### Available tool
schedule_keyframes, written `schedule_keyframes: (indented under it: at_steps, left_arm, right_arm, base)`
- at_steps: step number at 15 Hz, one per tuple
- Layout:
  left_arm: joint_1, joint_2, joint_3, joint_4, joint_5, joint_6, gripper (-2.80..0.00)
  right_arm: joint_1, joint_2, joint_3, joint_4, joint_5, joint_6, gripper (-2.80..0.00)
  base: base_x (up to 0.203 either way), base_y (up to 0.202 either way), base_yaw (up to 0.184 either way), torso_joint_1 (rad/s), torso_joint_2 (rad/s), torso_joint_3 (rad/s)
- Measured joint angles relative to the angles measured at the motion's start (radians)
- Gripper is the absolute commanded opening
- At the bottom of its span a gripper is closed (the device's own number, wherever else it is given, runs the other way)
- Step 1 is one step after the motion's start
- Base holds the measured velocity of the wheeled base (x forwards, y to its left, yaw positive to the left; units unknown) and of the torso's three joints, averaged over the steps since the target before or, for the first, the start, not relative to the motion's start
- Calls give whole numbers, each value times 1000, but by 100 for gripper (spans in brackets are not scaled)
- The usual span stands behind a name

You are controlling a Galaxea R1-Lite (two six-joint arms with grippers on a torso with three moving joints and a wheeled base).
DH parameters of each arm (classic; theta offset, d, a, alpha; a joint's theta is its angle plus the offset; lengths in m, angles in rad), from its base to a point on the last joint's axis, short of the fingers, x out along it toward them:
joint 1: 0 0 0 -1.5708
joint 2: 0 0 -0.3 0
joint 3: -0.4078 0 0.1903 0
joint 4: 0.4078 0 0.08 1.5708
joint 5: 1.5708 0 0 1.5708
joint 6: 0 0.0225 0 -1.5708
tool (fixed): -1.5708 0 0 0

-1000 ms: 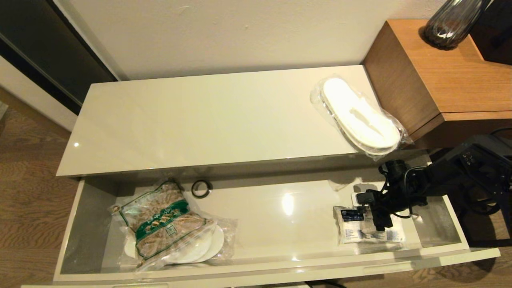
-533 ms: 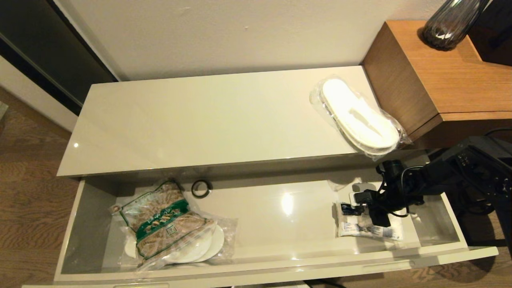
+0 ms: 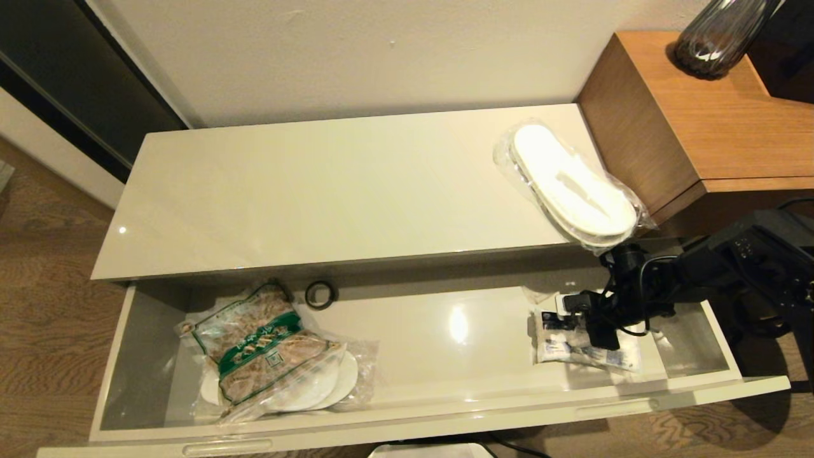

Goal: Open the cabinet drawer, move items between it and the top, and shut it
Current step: Take out the tissue from the drawer

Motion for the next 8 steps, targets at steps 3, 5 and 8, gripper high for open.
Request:
schedule_keyframes:
  at_steps: [3, 5, 8]
  left_arm:
    - [-1, 0, 0, 0, 0, 0, -280]
    - [-1, 0, 0, 0, 0, 0, -280]
    - [-1, 0, 0, 0, 0, 1, -280]
  right_arm:
    - [0, -39, 18, 10, -2, 15, -280]
    - [0, -54, 31, 10, -3, 15, -280]
    - [-1, -69, 48, 9, -2, 15, -280]
  base:
    - [0, 0, 0, 0, 0, 0]
    - [0, 0, 0, 0, 0, 0]
    - [0, 0, 0, 0, 0, 0]
